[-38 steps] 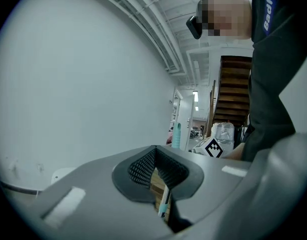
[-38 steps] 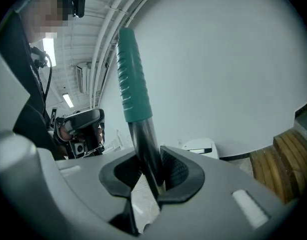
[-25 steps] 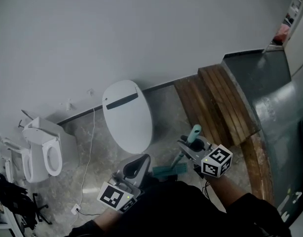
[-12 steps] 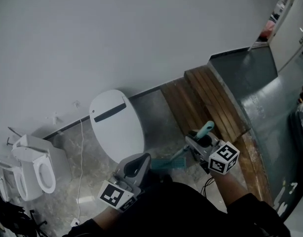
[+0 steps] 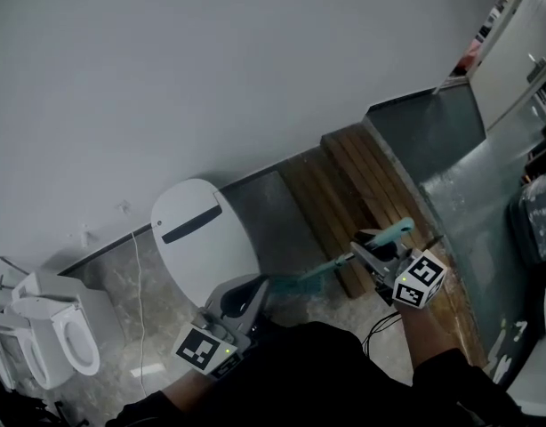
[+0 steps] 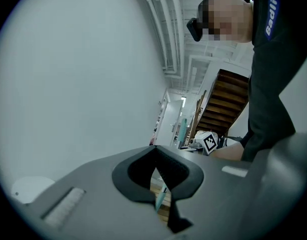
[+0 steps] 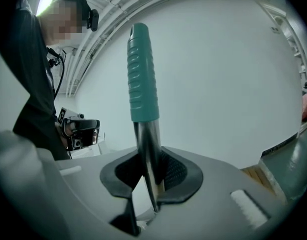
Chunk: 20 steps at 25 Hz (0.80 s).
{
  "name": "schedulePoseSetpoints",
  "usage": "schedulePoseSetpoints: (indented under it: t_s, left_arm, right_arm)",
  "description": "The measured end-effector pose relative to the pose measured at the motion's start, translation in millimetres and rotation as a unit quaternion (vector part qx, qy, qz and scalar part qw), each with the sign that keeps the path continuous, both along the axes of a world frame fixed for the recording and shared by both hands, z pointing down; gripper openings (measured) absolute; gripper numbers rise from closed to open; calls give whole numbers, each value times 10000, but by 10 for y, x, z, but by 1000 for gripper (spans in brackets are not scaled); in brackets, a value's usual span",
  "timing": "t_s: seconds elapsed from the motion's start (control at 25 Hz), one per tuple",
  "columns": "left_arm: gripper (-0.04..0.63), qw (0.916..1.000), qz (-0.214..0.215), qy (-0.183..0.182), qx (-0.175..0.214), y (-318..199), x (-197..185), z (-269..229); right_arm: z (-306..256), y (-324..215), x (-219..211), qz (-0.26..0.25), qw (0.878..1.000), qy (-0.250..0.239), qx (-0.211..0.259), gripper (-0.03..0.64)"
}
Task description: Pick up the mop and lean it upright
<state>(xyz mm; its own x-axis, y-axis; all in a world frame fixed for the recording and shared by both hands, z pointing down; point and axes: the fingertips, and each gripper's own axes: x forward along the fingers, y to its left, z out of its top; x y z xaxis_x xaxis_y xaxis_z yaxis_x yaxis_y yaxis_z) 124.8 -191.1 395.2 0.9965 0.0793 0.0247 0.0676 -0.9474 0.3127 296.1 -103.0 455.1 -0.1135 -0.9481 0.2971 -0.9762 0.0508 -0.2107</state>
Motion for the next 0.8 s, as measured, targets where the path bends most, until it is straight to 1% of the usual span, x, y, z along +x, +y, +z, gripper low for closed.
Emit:
schedulePoseSetpoints:
  t_s: [0.16,0.32,0.48,0.6,0.72,0.8]
  left_arm:
    - [20,9999,-131,-29,-12,-228,39,7]
    - [20,9992,-372,4,111,-416,118,-93]
    - [20,9972,-724,-45,207,-689,348,-115]
    - [20,9927,-1159,-167,272,-956,598,-102]
    - [20,9841,-1739,-215,296,-1229,883,-137]
    - [20,9795,-1953,-250,414,-1308,1082,-188]
  right_arm:
    - [-62,-304,187,-105,9998,154,62,78]
    - [-206,-535,481,-251,9991,258,215,76]
    - [-268,-889,847,-493,9981,176,311,77]
    - [-182,-1245,1062,-908,9954,44,301,77]
    - [37,-1569,1268,-1290,9914,-133,195,80]
    - [177,-1775,1411,-1542,9876,-242,183,80]
